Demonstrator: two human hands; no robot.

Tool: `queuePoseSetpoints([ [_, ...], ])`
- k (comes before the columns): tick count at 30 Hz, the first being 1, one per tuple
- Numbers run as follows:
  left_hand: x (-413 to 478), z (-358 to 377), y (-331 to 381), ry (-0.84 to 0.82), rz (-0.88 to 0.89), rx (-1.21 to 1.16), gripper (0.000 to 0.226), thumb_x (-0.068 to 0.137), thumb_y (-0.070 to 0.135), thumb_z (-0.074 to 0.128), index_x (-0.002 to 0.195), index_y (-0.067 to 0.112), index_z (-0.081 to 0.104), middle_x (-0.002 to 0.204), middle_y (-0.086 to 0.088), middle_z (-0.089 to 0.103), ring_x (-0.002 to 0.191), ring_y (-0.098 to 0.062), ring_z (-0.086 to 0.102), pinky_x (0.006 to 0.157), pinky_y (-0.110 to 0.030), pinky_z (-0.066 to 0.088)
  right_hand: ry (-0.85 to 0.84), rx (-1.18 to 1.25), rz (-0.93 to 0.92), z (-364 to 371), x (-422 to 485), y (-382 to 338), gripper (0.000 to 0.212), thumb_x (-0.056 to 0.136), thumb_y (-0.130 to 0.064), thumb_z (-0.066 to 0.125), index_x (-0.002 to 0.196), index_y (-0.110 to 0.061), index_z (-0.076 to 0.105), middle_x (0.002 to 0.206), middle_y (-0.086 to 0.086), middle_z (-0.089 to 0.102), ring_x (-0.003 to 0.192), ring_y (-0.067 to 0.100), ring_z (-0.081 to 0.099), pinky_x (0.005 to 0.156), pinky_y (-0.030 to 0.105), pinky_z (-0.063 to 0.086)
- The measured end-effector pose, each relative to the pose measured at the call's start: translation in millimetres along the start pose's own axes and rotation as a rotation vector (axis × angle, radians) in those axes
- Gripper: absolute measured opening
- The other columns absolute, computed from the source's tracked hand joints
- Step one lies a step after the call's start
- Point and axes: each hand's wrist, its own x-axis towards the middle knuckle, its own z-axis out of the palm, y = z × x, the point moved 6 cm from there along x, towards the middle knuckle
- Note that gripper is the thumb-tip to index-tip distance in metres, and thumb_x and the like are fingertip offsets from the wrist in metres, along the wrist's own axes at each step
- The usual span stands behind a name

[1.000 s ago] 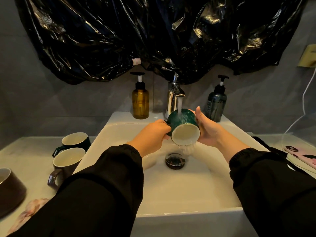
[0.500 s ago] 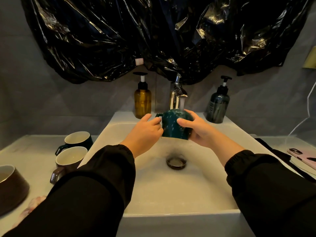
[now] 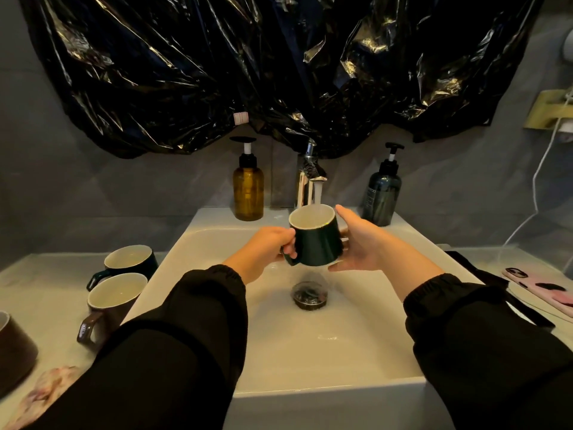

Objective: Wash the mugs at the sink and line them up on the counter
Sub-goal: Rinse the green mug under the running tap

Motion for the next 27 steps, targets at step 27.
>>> queuePoseSetpoints([
  [27, -67.9, 8.5, 32.1, 0.048, 0.874, 2.221, 0.024, 0.095, 0.015, 0.048, 0.112, 0.004, 0.060, 0.102, -0.010, 0.063, 0.096, -0.027, 0.051, 0.100, -0.044, 0.030, 0.492, -1.376, -1.103, 108.6, -46.1, -125.0, 0.052, 0.092, -0.034, 0.046, 0.139, -0.010, 0.044, 0.136, 0.006, 0.052, 0.132, 0.024, 0.040, 0.118, 0.046, 0.003],
])
